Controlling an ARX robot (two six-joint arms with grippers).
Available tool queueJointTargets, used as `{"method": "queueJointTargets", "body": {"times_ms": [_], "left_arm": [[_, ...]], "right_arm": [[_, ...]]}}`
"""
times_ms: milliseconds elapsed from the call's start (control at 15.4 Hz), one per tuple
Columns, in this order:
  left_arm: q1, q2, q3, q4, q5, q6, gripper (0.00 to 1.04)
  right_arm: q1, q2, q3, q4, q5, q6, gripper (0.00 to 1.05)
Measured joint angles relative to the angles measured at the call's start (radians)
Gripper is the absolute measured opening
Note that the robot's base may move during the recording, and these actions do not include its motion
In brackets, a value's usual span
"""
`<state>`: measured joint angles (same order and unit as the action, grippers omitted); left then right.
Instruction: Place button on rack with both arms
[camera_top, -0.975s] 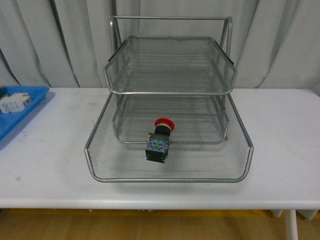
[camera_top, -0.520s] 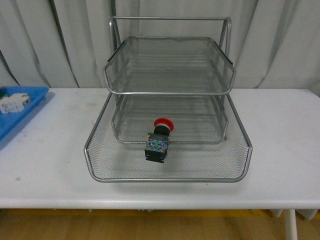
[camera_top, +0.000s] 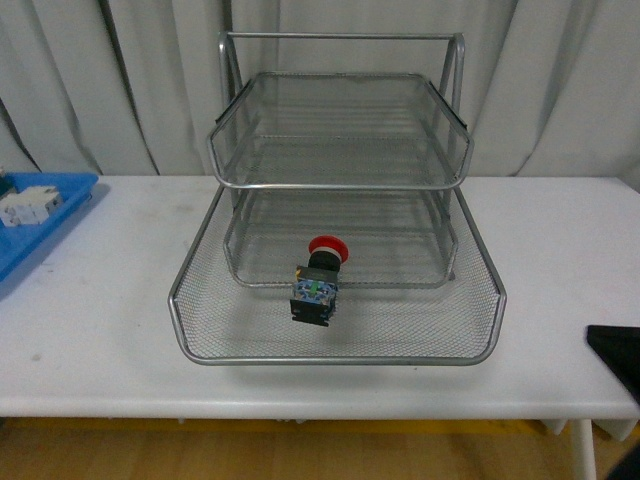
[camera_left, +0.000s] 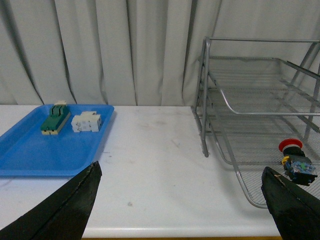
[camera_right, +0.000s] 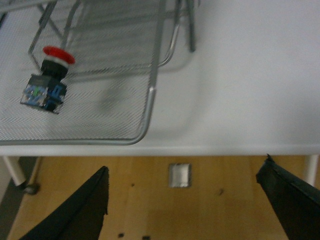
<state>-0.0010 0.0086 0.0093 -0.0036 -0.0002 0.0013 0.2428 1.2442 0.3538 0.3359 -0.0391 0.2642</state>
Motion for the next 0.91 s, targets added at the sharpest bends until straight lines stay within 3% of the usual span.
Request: {"method": "queueJointTargets", "body": {"times_ms": [260,520,910], "left_arm": [[0.0,0.0,0.0,0.0,0.0,0.0,0.98],[0.0,0.0,0.0,0.0,0.0,0.0,0.98],[0.0,0.0,0.0,0.0,0.0,0.0,0.98]], "right_arm": [[0.141,0.299,0.109,0.014,-0.078,0.174,0.47],[0.256,0.544,0.264,0.057,-0.108,0.229,0.01],[0.269,0.653,0.364,0.05,-0.11,0.237,0.02]]}}
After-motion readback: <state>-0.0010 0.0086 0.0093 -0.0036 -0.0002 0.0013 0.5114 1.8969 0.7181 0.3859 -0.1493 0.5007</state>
